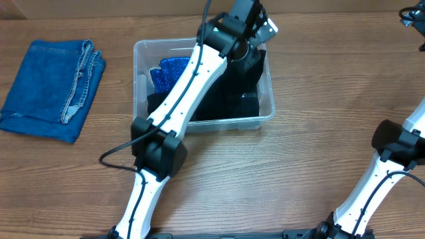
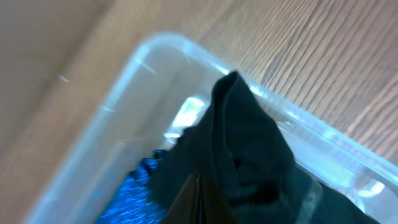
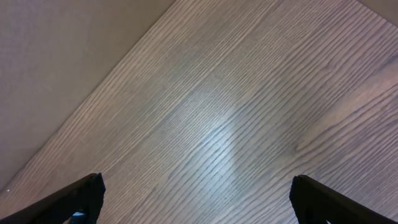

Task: Pack container
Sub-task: 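Lower the black cloth into the bin's middle and release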

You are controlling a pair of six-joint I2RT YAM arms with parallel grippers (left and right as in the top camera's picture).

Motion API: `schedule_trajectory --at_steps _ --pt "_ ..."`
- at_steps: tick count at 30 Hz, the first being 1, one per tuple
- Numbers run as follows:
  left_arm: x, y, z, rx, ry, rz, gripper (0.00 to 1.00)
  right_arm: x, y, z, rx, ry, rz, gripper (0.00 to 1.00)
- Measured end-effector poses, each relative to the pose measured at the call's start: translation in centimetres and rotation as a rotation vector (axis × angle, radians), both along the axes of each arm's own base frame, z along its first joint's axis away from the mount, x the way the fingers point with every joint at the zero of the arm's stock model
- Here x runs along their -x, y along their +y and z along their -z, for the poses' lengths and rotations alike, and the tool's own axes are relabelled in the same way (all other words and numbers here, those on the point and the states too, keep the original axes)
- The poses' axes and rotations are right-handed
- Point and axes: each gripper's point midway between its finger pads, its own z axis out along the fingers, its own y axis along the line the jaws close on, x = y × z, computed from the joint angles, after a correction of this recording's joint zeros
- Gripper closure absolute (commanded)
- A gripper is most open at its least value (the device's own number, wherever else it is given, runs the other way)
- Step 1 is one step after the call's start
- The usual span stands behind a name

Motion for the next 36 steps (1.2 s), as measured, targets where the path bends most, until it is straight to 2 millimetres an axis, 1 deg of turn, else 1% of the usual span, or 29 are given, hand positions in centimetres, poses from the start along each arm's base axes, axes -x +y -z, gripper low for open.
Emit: schedule_trajectory --at_steps 1,4,5,6,9,13,20,21,23,24,25,26,27,28,30,31,32,34,35,36 --pt "-0.1 -0.1 1.7 -0.006 0.032 -0.020 0.96 0.0 0.0 0.0 0.000 0.001 0.000 0.00" --pt "-0.3 -0.1 4.9 -0.016 0.093 -0.068 0.96 0.0 0.0 0.0 0.000 0.001 0.000 0.00" --pt "-0.3 -0.1 6.4 -0.023 0.121 -0.089 0.96 0.0 0.0 0.0 0.000 0.001 0.000 0.00" --pt "-0.4 -0.1 7.4 -0.027 0.137 -0.102 0.96 0.0 0.0 0.0 0.000 0.000 0.001 0.00" --pt "-0.6 -0.1 9.3 -0.036 0.159 -0.115 0.96 0.0 0.0 0.0 0.000 0.000 0.000 0.00" --pt "-0.9 -0.2 10.8 -0.038 0.174 -0.126 0.96 0.0 0.0 0.0 0.000 0.000 0.000 0.00" --pt "-0.9 -0.3 10.7 -0.035 0.176 -0.128 0.96 0.0 0.0 0.0 0.000 0.000 0.000 0.00" --pt "-0.8 -0.2 10.5 -0.037 0.179 -0.128 0.91 0.0 0.0 0.0 0.000 0.000 0.000 0.00" --pt "-0.7 -0.2 9.9 -0.040 0.185 -0.130 0.70 0.0 0.0 0.0 0.000 0.000 0.000 0.00" --pt "-0.5 0.0 9.5 -0.044 0.187 -0.130 0.57 0.0 0.0 0.0 0.000 0.000 0.000 0.00" --pt "-0.3 0.1 8.6 -0.042 0.192 -0.137 0.40 0.0 0.0 0.0 0.000 0.001 0.000 0.00" --pt "-0.1 0.2 7.4 -0.040 0.188 -0.136 0.32 0.0 0.0 0.0 0.000 0.000 0.000 0.00" --pt "-0.1 0.2 6.6 -0.036 0.179 -0.133 0.28 0.0 0.0 0.0 0.000 0.001 0.000 0.00" --pt "0.0 0.4 4.6 -0.021 0.159 -0.138 0.23 0.0 0.0 0.0 0.000 0.001 0.000 0.00" --pt "0.2 0.8 1.5 0.002 0.125 -0.140 0.08 0.0 0.0 0.0 0.000 0.001 0.000 0.00" --pt "0.6 1.3 0.3 0.001 0.117 -0.142 0.00 0.0 0.0 0.0 0.000 0.000 0.000 0.00" --pt "1.5 2.3 -0.8 -0.012 0.130 -0.156 0.00 0.0 0.0 0.0 0.000 0.000 0.000 0.00" --pt "2.6 4.6 -4.0 -0.024 0.114 -0.183 0.00 0.0 0.0 0.0 0.000 0.000 0.000 0.00" --pt "3.6 6.3 -5.4 -0.039 0.123 -0.204 0.00 0.0 0.0 0.0 0.000 0.000 0.000 0.00" --pt "4.5 8.9 -7.8 -0.043 0.113 -0.257 0.00 0.0 0.0 0.0 0.000 0.000 0.000 0.00"
